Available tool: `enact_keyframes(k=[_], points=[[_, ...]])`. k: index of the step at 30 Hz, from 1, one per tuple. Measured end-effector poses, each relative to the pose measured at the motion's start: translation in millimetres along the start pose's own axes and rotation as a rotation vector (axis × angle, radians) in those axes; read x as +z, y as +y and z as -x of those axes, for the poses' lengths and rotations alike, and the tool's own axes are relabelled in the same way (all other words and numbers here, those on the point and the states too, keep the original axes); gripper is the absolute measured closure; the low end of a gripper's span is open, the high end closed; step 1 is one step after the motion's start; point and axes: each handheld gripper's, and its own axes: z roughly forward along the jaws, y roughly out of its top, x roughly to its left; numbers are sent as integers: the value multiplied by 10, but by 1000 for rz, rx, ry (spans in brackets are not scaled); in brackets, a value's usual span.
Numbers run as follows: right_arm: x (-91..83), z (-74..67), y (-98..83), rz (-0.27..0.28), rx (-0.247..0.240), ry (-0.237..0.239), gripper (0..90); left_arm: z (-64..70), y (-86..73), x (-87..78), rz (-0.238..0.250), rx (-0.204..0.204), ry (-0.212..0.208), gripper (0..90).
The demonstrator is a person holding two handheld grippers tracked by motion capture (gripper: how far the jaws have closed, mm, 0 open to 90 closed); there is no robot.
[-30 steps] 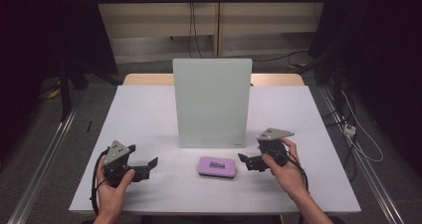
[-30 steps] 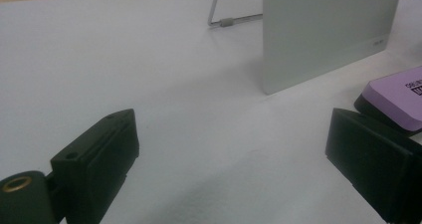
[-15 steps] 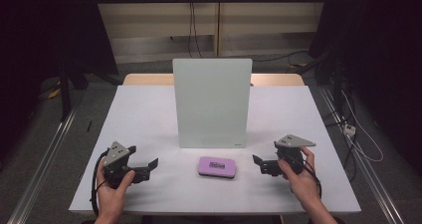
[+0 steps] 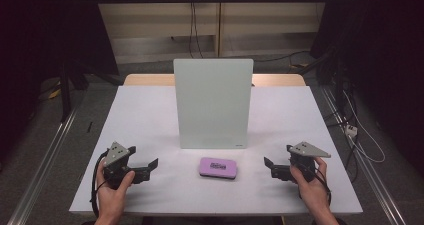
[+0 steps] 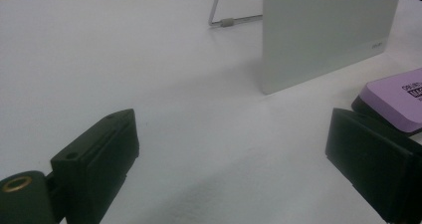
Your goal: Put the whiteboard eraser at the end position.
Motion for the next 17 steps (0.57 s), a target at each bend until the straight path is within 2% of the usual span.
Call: enact_keyframes(k=[5,7,12,13,17], points=[[-29,60,-59,20,34,-16,54,-20,0,-14,-2,3,3,64],[-42,75,-73,37,32,-28,56,-25,-5,-10,3,-3,5,64],[-57,68,-93,34,31,-32,55,-58,-5,-2,-2,-5,7,63],[-58,72,-91,43,50,-25,52,-59,-5,5,-3,-5,7,64],[-64,96,-85,45,59,-35,54,-56,2,33,-9,1,0,63]])
